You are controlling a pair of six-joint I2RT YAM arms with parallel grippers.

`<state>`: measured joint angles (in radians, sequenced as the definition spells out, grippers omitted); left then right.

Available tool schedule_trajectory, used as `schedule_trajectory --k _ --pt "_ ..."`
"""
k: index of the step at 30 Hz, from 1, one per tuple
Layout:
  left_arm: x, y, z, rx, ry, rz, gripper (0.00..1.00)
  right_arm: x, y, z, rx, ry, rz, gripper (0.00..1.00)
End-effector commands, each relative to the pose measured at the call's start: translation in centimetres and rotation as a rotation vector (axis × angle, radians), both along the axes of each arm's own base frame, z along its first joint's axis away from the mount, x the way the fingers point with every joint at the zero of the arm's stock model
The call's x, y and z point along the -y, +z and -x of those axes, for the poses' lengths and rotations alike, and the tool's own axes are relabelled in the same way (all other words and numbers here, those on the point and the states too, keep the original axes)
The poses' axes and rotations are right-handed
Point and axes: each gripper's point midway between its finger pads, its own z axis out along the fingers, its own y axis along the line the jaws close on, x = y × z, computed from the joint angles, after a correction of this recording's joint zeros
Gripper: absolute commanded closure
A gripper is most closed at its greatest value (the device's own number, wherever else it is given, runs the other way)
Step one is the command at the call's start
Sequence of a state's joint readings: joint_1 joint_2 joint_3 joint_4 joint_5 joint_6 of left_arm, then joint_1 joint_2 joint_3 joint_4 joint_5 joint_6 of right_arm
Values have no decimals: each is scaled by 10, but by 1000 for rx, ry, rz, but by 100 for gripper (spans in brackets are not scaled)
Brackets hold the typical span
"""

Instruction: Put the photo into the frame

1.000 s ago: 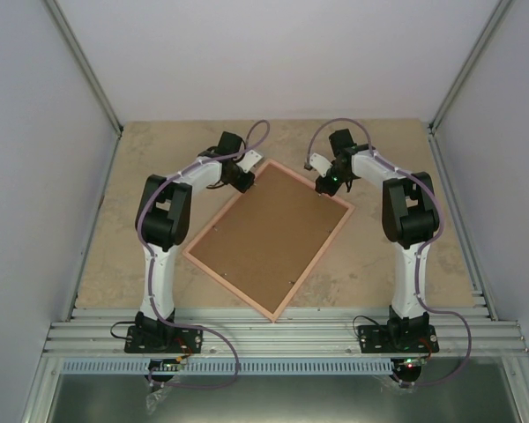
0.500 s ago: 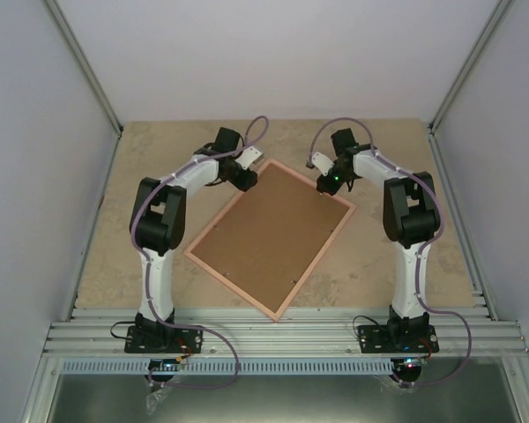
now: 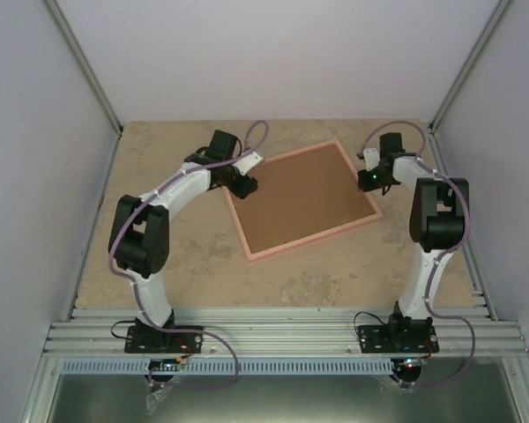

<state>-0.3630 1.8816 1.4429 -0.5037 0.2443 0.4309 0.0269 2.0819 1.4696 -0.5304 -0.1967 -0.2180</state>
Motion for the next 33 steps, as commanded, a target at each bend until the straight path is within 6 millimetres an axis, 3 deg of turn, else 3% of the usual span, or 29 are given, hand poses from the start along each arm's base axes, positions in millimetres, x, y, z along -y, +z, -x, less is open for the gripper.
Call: schedule_trajectory --k 1,4,8,13,23,28,33 --pt "45 -7 54 -44 -146 3 33 -8 5 14 -37 -145 -121 100" --pt "79 -17 88 -42 -244 -4 32 -15 4 24 -60 -151 -171 100" --pt "109 -36 108 -22 -324 -45 32 -21 4 35 -96 -172 -220 99" --pt "138 -48 115 -1 -388 -78 33 -26 4 47 -123 -163 -252 73" --pt "174 -76 136 -12 -460 -124 39 11 33 45 -40 -230 -339 53" --pt "176 -89 146 -33 -475 -140 45 17 54 48 23 -208 -435 39" --pt "172 -112 156 -67 -491 -192 59 16 65 55 41 -169 -511 30"
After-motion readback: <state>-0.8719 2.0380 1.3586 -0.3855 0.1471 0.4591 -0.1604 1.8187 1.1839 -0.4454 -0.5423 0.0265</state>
